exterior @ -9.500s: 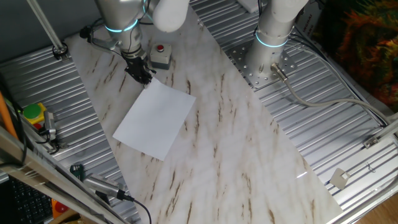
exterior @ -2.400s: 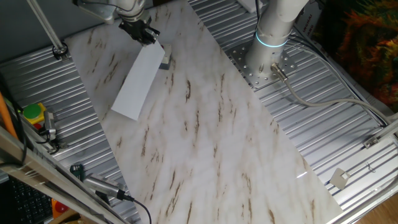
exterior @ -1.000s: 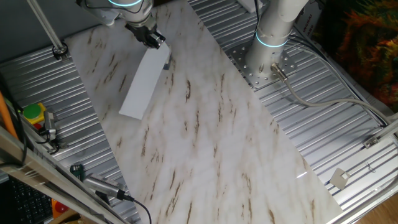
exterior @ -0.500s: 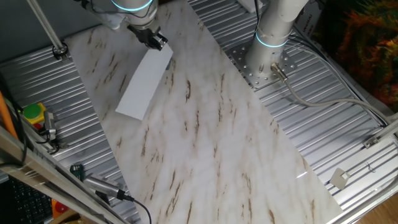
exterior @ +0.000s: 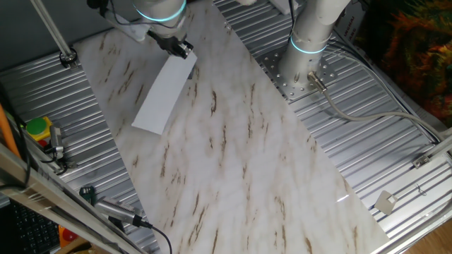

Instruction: Flip over and spread out the paper that is laid flat on the table

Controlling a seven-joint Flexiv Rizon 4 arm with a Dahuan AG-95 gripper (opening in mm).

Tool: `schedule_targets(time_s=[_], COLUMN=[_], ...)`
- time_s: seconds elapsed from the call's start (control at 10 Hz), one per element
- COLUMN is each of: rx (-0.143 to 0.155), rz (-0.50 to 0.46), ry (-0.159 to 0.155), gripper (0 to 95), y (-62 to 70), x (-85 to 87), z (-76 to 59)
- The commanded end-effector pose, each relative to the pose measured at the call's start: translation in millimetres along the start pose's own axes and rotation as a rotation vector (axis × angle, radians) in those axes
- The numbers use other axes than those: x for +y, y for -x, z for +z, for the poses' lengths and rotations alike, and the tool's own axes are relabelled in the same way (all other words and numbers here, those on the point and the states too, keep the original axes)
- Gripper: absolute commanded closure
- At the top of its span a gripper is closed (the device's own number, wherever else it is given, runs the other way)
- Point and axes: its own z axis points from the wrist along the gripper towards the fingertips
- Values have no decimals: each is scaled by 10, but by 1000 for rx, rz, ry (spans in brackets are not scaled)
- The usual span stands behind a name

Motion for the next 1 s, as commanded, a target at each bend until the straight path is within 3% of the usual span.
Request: schedule_targets(time_s=[0.1,0.4,1.0], rx=[5,-8,-20], rz=[34,125,241], ry=[7,66,129], gripper=[950,950,950], y=[-8,46,167], x=[25,133,306], z=[-24,-73,-129])
